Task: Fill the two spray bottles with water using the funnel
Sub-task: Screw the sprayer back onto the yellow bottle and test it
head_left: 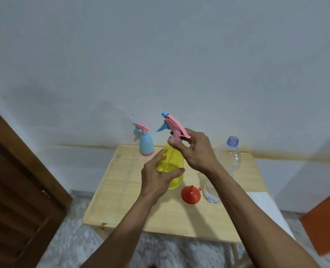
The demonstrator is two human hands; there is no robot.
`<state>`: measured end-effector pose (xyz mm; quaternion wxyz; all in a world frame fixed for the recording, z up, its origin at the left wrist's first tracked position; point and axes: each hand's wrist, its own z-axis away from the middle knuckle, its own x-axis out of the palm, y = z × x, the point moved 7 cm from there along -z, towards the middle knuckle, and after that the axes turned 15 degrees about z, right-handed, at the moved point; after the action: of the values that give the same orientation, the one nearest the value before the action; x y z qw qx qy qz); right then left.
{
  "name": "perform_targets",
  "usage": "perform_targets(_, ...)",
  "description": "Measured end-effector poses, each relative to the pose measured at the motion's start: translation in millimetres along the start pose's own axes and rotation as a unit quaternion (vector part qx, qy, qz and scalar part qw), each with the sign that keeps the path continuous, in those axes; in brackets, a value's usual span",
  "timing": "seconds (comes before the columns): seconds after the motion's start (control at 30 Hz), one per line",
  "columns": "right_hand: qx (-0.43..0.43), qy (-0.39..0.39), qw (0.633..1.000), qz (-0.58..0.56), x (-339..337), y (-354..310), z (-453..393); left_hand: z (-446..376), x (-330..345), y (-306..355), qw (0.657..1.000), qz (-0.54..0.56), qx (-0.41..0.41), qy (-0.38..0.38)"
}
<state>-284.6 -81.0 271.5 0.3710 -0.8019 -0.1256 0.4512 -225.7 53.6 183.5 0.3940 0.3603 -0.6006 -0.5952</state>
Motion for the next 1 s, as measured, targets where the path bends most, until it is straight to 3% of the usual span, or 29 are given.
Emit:
perform_targets(0.23,0.007,0.009,1.000,0.000,1.3,-0.5,4.8,6.6,3.3,-5.1,1.000,0.013,-0.010,-0.017)
perform_targets(0.43,0.012,0.013,0.997,-0.076,8.1,-8.4,10.9,15.4,-1.4,-7.3,0.999,0.019,-0.023,-0.044)
perform_targets(0.67,0.012,-0.021,0.993,-0.118,23.1,-25.3,23.0,33.5,-15.4,-7.7,0.993,0.023,-0.021,-0.111)
perform_targets(1.0,0.043,0.052,0.990,-0.126,28.6,-60.4,55.7,57.6,-41.8,-2.0,0.983,0.034,-0.017,-0.178)
